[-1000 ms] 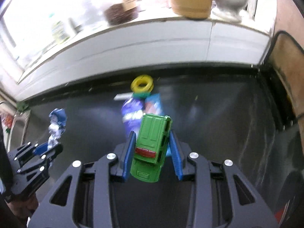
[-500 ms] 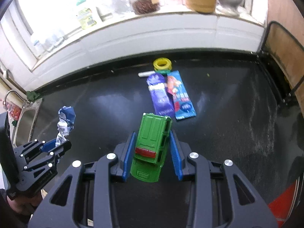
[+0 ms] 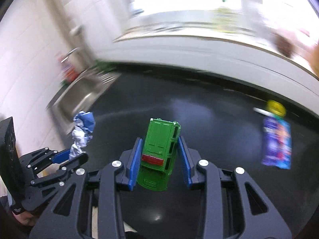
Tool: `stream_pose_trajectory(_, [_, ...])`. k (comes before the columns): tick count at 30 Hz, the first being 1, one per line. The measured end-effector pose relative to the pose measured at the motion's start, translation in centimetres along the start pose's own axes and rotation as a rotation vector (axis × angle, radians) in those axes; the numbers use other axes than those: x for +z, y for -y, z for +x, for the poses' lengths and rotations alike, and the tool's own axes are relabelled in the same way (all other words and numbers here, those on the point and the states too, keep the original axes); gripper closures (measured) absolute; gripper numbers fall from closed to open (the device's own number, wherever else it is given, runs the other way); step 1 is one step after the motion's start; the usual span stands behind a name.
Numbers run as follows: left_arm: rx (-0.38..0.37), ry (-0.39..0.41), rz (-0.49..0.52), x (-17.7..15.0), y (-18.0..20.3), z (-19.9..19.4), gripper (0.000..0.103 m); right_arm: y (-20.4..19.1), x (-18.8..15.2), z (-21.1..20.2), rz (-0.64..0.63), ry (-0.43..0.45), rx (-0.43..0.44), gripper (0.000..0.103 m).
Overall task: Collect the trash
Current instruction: 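Carry wrapper and toy car over the bin and open both tools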
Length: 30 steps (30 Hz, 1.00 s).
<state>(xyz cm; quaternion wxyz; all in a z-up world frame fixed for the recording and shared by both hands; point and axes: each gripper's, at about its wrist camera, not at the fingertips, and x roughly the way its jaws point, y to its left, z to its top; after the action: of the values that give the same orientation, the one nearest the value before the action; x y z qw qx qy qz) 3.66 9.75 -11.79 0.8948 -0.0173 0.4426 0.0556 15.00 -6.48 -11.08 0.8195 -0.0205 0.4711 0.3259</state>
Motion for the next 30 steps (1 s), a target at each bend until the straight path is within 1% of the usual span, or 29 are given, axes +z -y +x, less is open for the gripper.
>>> stream_pose_trajectory(2, [0.049,-0.009,-0.05,-1.8,-2.6,-1.1,0.079,-4.8,0.0,2.2,-0.077,-0.045,0.083,0.067])
stream_pose_trajectory(5, [0.14,-0.038,-0.15,-6.2,-7.3,-3.2,0.079,-10.9,-0.6,4.7,-0.163,-0.106,0.177,0.067])
stream_pose_trajectory(6, [0.157,-0.047,-0.179,-7.6,-8.5,-3.6,0.079,-13.6,-1.3,5.9,-0.199,-0.137,0.217,0.067])
stream_pose_trajectory(8, [0.183,-0.069,-0.246,-10.4,-10.9,-4.5,0.079,-17.3,-2.6,7.5,-0.245,-0.184,0.272,0.067])
stream_pose_trajectory(9, [0.199,-0.086,-0.287,-12.4,-12.4,-5.0,0.079,-19.3,-3.5,8.5,-0.271,-0.212,0.299,0.067])
stream_pose_trajectory(13, [0.235,-0.139,-0.388,-18.1,-16.2,-6.0,0.079,-25.6,-7.2,11.3,-0.345,-0.303,0.365,0.067])
stream_pose_trajectory(15, [0.234,-0.157,-0.429,-20.7,-17.9,-6.1,0.079,-28.5,-9.5,12.7,-0.382,-0.348,0.382,0.067])
stream_pose_trajectory(17, [0.229,-0.173,-0.455,-22.8,-19.3,-6.0,0.079,-30.2,-10.9,13.8,-0.393,-0.383,0.389,0.067])
stream_pose_trajectory(21, [0.207,-0.182,-0.484,-25.2,-21.4,-5.3,0.079,-33.0,-13.1,16.3,-0.412,-0.436,0.366,0.066])
stream_pose_trajectory(25, [0.188,-0.188,-0.488,-26.1,-22.7,-4.3,0.079,-34.0,-13.9,18.0,-0.425,-0.46,0.339,0.066])
stream_pose_trajectory(30, [0.166,-0.181,-0.485,-26.2,-23.3,-3.5,0.079,-34.9,-13.8,19.2,-0.435,-0.459,0.32,0.066])
